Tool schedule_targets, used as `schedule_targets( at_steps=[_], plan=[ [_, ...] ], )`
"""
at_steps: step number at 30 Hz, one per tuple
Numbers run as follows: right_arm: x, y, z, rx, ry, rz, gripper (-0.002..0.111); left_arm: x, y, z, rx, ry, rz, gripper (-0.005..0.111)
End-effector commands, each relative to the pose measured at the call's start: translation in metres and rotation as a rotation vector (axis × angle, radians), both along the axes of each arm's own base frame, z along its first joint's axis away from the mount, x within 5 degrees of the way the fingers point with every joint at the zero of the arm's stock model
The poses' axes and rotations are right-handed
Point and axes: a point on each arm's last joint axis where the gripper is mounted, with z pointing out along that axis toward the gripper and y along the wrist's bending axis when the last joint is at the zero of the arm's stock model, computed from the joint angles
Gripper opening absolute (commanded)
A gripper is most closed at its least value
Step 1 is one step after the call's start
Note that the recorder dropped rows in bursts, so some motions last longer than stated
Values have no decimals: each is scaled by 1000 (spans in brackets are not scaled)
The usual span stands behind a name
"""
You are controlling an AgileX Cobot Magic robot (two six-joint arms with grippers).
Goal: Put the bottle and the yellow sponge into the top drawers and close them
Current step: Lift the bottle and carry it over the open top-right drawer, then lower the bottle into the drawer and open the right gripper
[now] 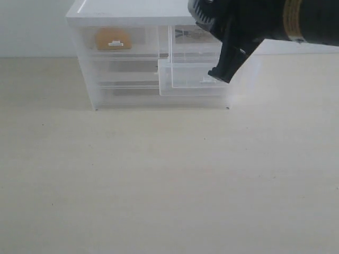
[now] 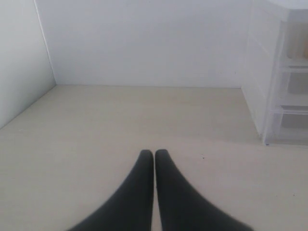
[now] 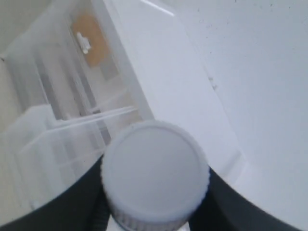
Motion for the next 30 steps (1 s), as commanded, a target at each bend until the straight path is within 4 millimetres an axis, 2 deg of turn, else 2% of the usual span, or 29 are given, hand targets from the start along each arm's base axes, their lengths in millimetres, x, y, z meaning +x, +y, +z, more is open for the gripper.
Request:
schedule_targets(
  at_steps=[1,6,8,11,15,17,20,26,30],
  plan=[
    [25,11,-17,-183,-29,-18,3,0,0,-1,-17,2,-2,4],
    [46,9,-42,-336,-14,-122,4,0,0,-1,-17,2,-2,4],
    [48,11,-48,-360,-10,-117,10,0,0,-1,-17,2,-2,4],
    [50,14,-52,-387,-19,-84,32,0,0,-1,-17,2,-2,4],
    [51,17,-58,-390,-7,-64,78,0,0,-1,-17,2,-2,4],
    [51,20,-60,-384,-1,-41,91,0,0,-1,-17,2,-2,4],
    [51,22,-59,-362,6,-23,93,0,0,-1,-17,2,-2,4],
    [48,20,-43,-277,-5,-55,93,0,0,-1,-17,2,-2,4],
    [40,9,-18,-69,20,-180,91,0,0,-1,-17,2,-2,4]
  ],
)
